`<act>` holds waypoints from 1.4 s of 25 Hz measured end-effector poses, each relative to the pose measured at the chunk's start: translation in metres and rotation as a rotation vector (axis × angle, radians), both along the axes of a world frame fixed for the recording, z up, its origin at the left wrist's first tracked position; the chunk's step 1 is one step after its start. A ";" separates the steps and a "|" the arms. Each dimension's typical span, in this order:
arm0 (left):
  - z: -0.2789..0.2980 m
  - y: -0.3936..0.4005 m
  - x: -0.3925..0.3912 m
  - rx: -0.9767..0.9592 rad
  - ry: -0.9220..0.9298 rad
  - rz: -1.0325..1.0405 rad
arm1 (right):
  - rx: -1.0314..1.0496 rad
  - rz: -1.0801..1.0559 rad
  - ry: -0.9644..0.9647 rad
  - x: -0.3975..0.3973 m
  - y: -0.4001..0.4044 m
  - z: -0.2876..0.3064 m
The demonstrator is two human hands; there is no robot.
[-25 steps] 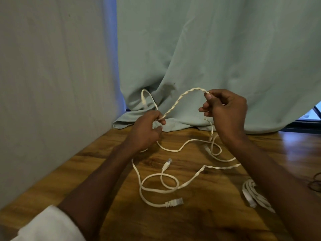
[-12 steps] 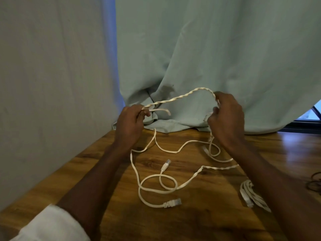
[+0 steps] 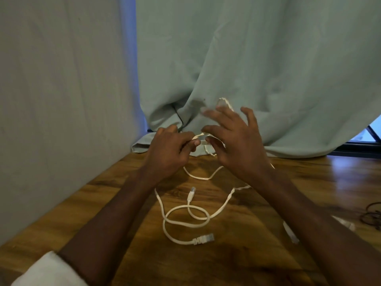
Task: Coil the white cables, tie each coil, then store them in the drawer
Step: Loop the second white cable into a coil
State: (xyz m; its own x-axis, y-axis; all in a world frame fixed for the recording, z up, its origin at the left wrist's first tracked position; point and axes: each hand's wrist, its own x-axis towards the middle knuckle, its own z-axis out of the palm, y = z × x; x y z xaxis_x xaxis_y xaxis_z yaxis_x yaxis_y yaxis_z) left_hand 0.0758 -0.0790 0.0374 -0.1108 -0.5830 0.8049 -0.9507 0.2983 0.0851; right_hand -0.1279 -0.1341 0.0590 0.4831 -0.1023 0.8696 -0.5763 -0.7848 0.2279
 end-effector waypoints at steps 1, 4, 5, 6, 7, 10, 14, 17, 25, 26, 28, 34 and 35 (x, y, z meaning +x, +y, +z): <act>0.001 0.000 -0.004 -0.017 0.045 -0.045 | 0.022 0.038 -0.003 0.002 -0.002 -0.004; 0.005 0.002 -0.009 -0.068 0.244 -0.182 | 0.044 0.121 -0.120 -0.005 -0.006 -0.002; 0.004 0.000 -0.008 -0.062 0.292 -0.201 | 0.020 0.130 -0.178 -0.011 -0.006 0.003; 0.003 -0.002 -0.005 -0.037 0.346 -0.217 | 0.006 0.136 -0.239 -0.017 -0.006 0.007; 0.002 -0.004 -0.004 -0.008 0.411 -0.235 | 0.002 0.143 -0.289 -0.021 -0.007 0.011; 0.008 -0.007 -0.002 0.075 0.623 -0.322 | 0.044 0.176 -0.424 -0.029 -0.014 0.015; 0.018 -0.004 -0.005 0.350 1.151 -0.812 | 0.172 0.234 -0.655 -0.041 -0.023 0.019; 0.038 0.001 -0.009 0.404 1.514 -1.234 | 0.266 0.027 -0.584 -0.051 -0.032 0.010; 0.065 -0.034 -0.024 0.125 1.786 -1.361 | 0.439 -0.178 -0.092 -0.029 -0.034 -0.011; 0.059 -0.038 -0.020 0.095 1.806 -1.352 | 0.454 -0.159 -0.020 -0.025 -0.033 -0.014; 0.048 -0.045 -0.009 0.071 1.793 -1.272 | 0.505 -0.095 0.107 -0.017 -0.031 -0.016; 0.030 -0.046 -0.004 0.175 1.505 -0.809 | 0.510 0.141 0.275 -0.002 -0.006 -0.009; 0.029 -0.046 -0.008 0.191 1.430 -0.737 | 0.493 0.152 0.304 -0.003 -0.003 -0.009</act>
State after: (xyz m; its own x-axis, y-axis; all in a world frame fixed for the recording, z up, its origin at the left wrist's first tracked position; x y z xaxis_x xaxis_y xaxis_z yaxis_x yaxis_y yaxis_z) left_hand 0.0679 -0.1250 0.0666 0.3399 -0.8436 0.4158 0.2715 0.5113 0.8154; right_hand -0.1304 -0.1373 0.0495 0.7435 -0.3689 0.5577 -0.4152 -0.9085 -0.0474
